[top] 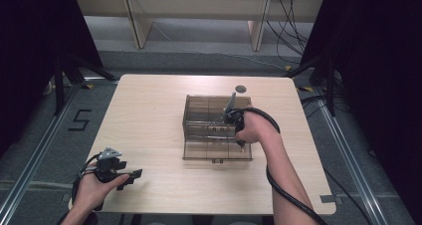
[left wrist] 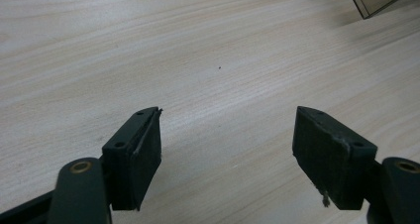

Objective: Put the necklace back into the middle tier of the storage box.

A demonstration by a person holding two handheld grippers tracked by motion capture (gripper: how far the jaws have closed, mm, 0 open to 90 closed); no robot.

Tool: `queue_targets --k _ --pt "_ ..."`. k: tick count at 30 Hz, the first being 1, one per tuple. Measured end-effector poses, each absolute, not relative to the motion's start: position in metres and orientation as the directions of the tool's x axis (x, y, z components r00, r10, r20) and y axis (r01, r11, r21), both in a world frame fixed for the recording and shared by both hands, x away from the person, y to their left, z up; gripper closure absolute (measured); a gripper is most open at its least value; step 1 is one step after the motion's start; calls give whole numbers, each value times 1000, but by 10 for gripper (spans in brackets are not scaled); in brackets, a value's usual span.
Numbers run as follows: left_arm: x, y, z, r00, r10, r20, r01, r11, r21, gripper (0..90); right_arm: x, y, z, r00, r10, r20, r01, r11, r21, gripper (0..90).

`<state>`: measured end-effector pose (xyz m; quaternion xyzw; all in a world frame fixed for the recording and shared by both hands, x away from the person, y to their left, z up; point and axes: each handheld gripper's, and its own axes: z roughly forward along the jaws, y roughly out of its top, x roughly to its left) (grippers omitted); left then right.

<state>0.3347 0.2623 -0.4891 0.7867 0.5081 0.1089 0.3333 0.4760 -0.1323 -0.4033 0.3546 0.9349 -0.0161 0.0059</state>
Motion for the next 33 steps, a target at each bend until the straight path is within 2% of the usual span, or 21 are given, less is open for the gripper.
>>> queue_targets --k 6,11,19,33 --pt "334 262 -489 468 869 -162 719 -267 642 269 474 -129 -408 -730 683 -5 683 730 -31 864" --pt "334 261 -489 471 867 -162 721 -273 637 269 476 -125 -416 -761 649 -11 648 760 -43 864" --pt "334 260 -489 471 867 -165 723 -271 636 269 475 -125 -424 -739 674 0 673 738 -54 864" --pt "334 260 -489 472 867 -163 721 -273 637 269 477 -126 -430 -749 661 33 659 750 -66 864"
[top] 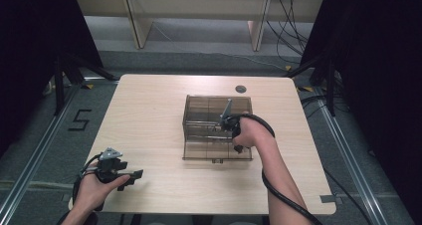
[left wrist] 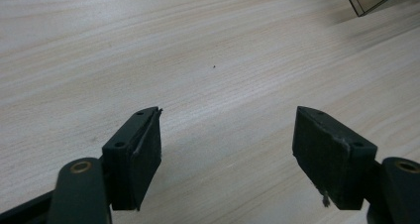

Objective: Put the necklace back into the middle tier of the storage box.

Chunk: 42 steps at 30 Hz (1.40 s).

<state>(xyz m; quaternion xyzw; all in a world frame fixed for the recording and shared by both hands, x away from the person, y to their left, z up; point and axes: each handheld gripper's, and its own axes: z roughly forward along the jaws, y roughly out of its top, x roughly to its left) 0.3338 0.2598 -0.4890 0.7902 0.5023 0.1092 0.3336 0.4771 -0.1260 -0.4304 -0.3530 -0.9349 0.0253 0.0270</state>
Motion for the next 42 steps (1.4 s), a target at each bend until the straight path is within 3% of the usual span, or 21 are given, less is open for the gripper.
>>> queue_targets --k 25,38,42 --pt "334 258 -491 471 867 -163 720 -271 638 269 468 -130 -420 -729 684 7 682 728 -67 746" --pt "334 255 -493 454 872 -185 727 -242 642 269 451 -150 -399 -733 681 17 680 733 -26 695" --pt "335 257 -492 486 857 -173 725 -284 628 269 443 -160 -401 -739 673 37 673 739 -9 690"
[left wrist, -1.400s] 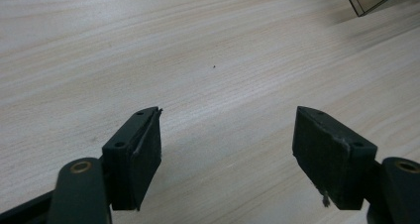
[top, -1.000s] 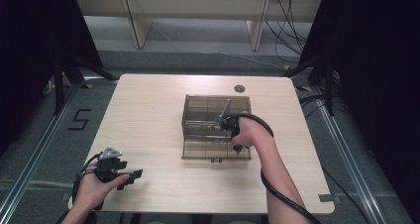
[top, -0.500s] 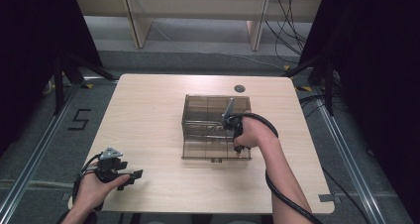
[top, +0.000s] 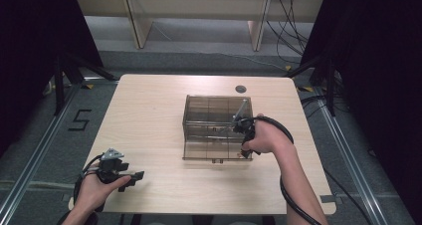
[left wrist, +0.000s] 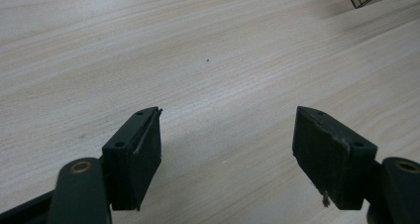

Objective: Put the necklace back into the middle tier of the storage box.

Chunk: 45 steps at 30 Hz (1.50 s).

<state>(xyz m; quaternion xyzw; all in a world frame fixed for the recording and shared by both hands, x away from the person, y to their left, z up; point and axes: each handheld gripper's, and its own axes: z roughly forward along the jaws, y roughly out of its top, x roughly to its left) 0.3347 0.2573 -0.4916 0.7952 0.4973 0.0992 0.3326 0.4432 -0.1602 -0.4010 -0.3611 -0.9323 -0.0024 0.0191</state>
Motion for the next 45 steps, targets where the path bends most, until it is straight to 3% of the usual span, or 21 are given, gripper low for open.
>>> queue_targets --k 30,45 --pt "334 254 -493 487 858 -162 722 -291 628 268 379 -256 -451 -603 791 105 796 604 22 641" --pt "330 248 -493 502 849 -165 717 -302 628 268 363 -287 -455 -562 825 65 827 558 72 586"
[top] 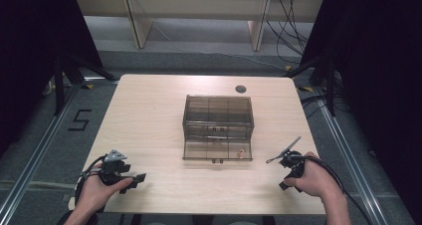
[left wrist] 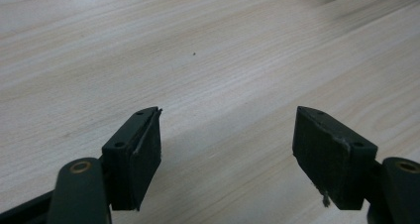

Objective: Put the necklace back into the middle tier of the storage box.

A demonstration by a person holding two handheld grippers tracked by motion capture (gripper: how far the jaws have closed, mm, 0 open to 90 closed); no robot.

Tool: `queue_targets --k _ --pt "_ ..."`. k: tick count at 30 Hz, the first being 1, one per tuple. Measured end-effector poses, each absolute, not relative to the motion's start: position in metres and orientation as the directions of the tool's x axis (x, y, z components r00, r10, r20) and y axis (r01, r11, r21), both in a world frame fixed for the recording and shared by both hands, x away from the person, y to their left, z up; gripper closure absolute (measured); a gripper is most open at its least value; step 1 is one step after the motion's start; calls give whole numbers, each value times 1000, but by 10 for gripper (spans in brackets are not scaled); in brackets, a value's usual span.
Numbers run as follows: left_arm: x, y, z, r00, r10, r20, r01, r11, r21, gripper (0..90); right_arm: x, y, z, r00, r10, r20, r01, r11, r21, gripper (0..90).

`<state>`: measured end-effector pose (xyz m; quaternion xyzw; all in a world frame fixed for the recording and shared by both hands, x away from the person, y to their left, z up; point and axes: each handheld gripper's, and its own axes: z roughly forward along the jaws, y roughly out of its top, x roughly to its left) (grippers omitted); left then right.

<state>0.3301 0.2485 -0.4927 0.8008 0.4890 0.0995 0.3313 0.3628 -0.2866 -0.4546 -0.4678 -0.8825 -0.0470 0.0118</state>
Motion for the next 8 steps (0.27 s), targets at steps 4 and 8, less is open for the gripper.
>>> queue_targets --k 4,8 --pt "329 245 -493 505 847 -162 714 -305 630 266 361 -292 -452 -557 829 61 830 551 91 577" --pt "329 244 -494 507 845 -168 718 -306 626 266 359 -293 -453 -552 832 59 833 546 90 565"
